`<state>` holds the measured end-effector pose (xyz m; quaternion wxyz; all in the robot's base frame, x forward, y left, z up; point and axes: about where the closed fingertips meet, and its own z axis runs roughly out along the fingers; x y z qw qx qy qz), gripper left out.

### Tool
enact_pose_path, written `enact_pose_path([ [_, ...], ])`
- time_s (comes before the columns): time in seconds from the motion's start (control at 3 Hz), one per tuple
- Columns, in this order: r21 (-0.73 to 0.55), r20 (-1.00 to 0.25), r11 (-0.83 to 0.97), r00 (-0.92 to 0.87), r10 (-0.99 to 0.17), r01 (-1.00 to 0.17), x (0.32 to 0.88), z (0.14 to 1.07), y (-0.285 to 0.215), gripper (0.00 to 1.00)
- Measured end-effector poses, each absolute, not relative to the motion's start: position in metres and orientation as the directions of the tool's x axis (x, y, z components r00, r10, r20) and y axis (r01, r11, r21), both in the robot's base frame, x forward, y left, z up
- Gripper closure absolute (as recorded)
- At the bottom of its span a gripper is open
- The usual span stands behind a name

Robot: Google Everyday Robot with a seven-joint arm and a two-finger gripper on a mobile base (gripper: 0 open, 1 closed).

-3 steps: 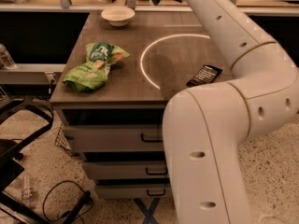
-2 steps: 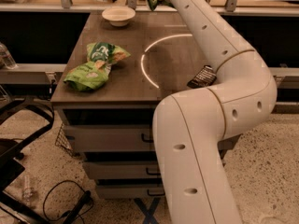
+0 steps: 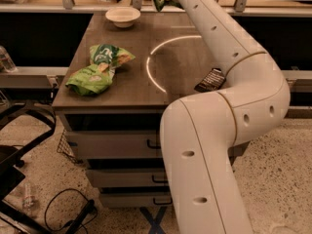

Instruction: Move green jalapeno chip bag near paper bowl

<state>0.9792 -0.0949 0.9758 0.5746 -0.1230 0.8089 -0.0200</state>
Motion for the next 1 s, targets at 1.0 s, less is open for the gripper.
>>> enact_pose_path([
  [1.0, -0.173, -0.921, 0.968, -0.317, -0.224, -0.181, 0.9812, 0.9679, -0.091, 0.0],
])
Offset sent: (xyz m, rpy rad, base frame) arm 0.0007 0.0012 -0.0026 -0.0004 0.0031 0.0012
